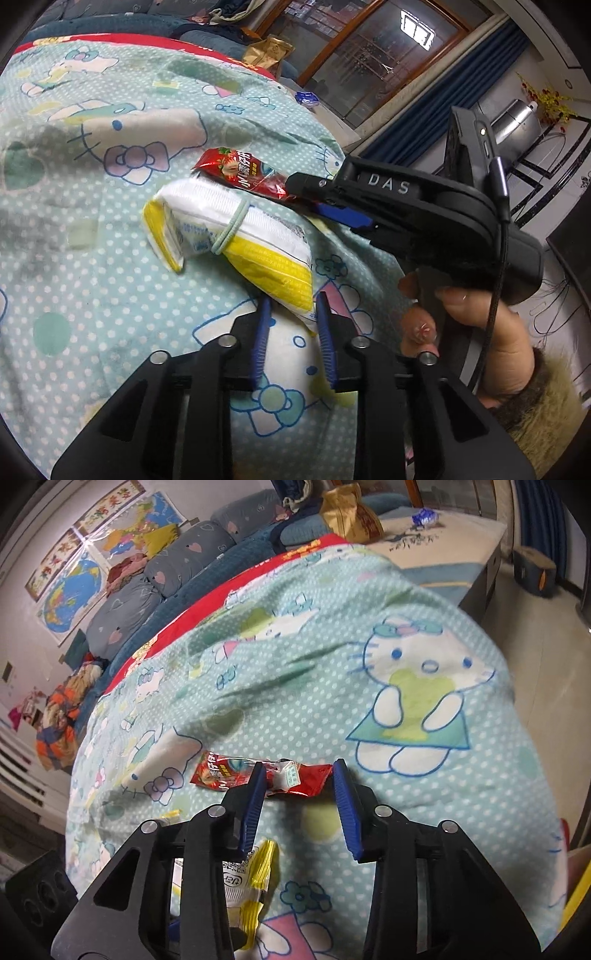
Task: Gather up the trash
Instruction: 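Grasp the yellow-white snack bag with the left gripper while the right grasps the red wrapper, then carry the yellow bag and red wrapper over the yellow bin with both grippers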
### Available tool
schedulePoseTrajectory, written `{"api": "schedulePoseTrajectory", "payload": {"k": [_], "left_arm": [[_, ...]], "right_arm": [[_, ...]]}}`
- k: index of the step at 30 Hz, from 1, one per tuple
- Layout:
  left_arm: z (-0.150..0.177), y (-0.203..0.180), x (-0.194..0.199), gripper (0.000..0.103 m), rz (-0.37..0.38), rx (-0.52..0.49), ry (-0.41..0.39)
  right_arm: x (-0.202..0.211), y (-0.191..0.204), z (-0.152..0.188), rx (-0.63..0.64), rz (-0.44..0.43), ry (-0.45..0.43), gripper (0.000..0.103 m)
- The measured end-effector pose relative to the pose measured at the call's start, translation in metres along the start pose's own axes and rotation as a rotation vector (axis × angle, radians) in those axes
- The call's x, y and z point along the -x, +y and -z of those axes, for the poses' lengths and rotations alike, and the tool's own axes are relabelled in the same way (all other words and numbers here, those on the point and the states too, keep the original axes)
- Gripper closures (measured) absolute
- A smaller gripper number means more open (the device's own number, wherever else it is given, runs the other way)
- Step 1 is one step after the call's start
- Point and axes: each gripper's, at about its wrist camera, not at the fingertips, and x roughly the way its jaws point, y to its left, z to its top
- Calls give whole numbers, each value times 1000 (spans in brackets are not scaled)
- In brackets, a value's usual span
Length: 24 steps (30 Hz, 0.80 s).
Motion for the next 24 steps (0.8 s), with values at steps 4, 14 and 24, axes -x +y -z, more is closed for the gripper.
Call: {"api": "schedulePoseTrajectory", "payload": {"k": [4, 14, 24], "left_arm": [[2, 3, 3, 89, 4, 0, -2], [5, 0, 22, 94, -14, -52, -37], [0, -26, 50, 94, -12, -146, -98]], "right_arm": [[-1, -5, 6, -33, -34, 3, 98], [31, 2, 27, 39, -40, -91, 102], [85, -10, 47, 38, 8, -217, 103]]}}
